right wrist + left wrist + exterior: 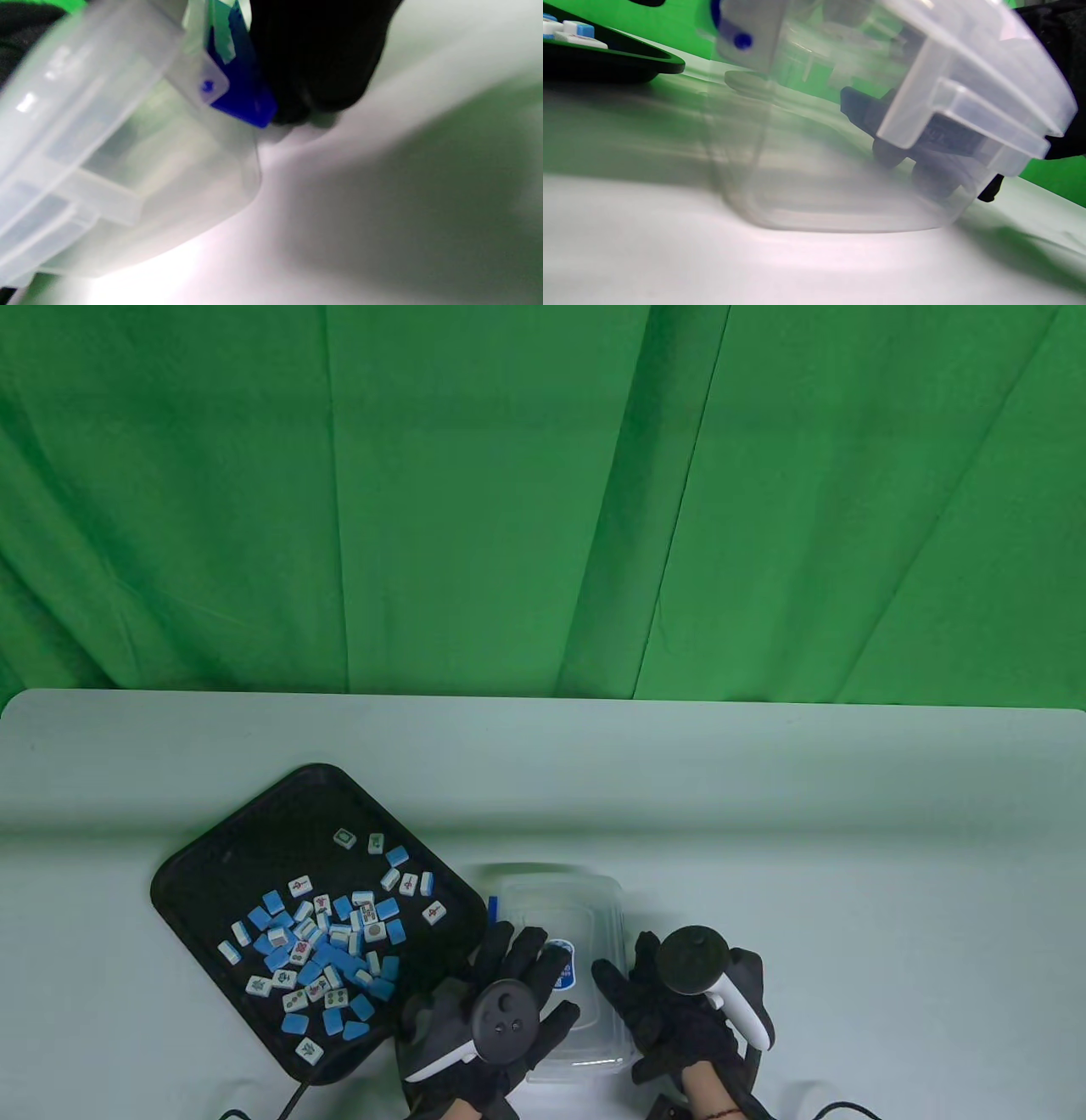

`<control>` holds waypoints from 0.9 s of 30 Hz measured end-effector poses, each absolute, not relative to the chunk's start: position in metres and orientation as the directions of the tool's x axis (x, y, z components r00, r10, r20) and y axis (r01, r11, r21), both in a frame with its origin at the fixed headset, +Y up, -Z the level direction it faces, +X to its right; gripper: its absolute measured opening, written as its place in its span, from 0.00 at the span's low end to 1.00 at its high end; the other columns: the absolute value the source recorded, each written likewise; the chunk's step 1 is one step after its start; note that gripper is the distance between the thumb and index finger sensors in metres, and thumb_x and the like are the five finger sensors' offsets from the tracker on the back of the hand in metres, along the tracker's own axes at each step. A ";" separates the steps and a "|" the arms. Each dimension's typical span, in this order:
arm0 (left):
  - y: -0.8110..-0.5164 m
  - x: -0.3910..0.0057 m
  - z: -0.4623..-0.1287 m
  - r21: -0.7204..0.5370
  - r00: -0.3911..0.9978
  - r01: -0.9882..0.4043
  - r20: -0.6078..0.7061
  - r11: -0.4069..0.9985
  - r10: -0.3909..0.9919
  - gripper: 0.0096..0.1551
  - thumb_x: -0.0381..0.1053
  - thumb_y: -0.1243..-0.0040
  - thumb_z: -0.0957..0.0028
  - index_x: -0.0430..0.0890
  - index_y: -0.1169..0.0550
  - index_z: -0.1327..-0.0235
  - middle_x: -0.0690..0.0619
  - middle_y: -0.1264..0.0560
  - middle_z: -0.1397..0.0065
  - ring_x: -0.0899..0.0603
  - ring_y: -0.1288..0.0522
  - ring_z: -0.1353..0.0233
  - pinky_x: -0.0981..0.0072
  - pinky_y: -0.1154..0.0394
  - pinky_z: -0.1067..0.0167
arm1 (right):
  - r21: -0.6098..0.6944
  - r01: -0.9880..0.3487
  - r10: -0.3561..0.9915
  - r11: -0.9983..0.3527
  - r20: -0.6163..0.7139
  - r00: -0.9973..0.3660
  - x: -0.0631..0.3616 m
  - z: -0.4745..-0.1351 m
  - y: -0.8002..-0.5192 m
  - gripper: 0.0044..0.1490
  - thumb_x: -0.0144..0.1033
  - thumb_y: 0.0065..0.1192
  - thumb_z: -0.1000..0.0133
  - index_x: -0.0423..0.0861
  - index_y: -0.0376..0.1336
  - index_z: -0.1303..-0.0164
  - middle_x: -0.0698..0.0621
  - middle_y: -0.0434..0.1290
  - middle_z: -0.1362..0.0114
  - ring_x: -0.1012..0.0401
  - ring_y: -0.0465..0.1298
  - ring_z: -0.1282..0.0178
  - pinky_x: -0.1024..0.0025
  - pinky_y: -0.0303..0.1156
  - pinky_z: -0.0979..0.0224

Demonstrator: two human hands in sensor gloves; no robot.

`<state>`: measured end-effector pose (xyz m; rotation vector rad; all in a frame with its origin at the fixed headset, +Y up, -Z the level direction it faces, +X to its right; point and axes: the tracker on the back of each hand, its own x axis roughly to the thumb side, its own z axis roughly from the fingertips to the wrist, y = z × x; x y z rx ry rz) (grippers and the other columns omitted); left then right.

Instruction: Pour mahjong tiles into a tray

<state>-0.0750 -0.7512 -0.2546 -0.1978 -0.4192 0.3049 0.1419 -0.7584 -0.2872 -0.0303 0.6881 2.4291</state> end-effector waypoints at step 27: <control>-0.751 -0.075 -0.255 -0.253 0.871 -0.257 0.358 0.933 0.337 0.38 0.67 0.58 0.30 0.54 0.46 0.10 0.47 0.55 0.08 0.33 0.63 0.13 0.20 0.49 0.32 | 0.292 -0.245 0.220 -0.924 -0.116 -0.969 0.125 -0.275 -0.731 0.60 0.70 0.40 0.31 0.33 0.39 0.09 0.45 0.73 0.33 0.58 0.78 0.49 0.68 0.78 0.44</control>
